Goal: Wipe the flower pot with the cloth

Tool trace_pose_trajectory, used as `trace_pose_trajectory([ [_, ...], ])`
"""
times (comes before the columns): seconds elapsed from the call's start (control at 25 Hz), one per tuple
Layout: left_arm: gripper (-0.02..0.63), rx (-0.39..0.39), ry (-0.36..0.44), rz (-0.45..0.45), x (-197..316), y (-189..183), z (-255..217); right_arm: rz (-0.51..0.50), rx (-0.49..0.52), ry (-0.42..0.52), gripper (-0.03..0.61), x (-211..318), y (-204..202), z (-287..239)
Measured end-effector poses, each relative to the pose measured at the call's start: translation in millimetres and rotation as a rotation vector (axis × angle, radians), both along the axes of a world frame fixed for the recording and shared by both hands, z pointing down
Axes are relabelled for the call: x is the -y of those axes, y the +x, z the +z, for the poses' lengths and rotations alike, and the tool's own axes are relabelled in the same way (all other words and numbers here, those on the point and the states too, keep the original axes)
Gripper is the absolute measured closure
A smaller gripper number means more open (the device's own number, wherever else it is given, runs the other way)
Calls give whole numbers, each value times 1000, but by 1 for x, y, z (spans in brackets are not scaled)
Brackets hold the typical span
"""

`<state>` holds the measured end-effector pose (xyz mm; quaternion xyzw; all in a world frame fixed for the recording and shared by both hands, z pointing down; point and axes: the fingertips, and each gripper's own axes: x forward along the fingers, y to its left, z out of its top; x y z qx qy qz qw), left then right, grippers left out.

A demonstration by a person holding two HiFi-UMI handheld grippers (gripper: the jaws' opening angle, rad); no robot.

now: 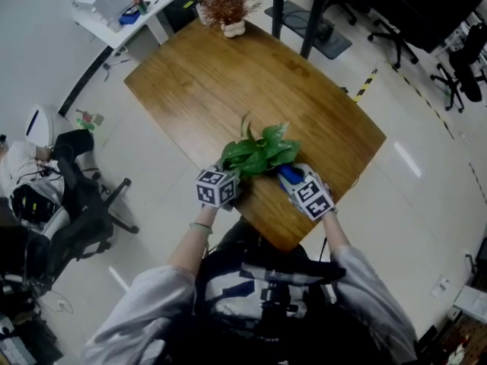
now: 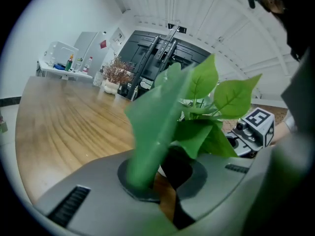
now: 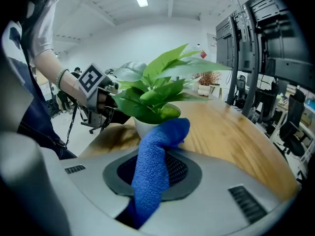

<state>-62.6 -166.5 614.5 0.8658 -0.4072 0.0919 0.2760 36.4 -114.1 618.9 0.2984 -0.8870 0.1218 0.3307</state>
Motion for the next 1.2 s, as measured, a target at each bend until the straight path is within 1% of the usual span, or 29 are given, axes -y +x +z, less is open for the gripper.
trace_pose_trajectory([
  [0.2, 606, 19, -5, -17, 14, -3, 0, 10, 23, -34, 503, -10, -12, 7],
  [0.4, 606, 18, -20, -26, 17, -1, 6, -16, 9, -68, 503, -21, -22, 18],
  [0.52, 606, 22, -35, -22, 14, -1, 12, -19, 2, -78, 503, -24, -18, 20],
  [0.64, 606, 10, -43, -50, 5, -7, 13, 20, -4, -41, 503, -19, 2, 13],
  [0.72, 606, -27, -45, -85, -3, -11, 9, 60, -9, 1, 503, -7, 17, 3],
  [0.8, 606, -60, -48, -113, -10, -11, 7, 64, -30, 45, 503, 8, 27, -7],
  [0.88, 606, -76, -52, -132, -14, -9, 8, 30, -67, 91, 503, 24, 30, -14],
  [0.96, 606, -89, -53, -136, -16, -3, 9, -30, -107, 127, 503, 36, 29, -20],
  [1.04, 606, -97, -49, -114, -16, 4, 10, -103, -143, 145, 503, 42, 27, -22],
  [1.12, 606, -82, -45, -75, -14, 9, 10, -175, -169, 146, 503, 43, 22, -20],
  [1.2, 606, -63, -43, -45, -10, 11, 11, -211, -180, 136, 503, 40, 17, -18],
])
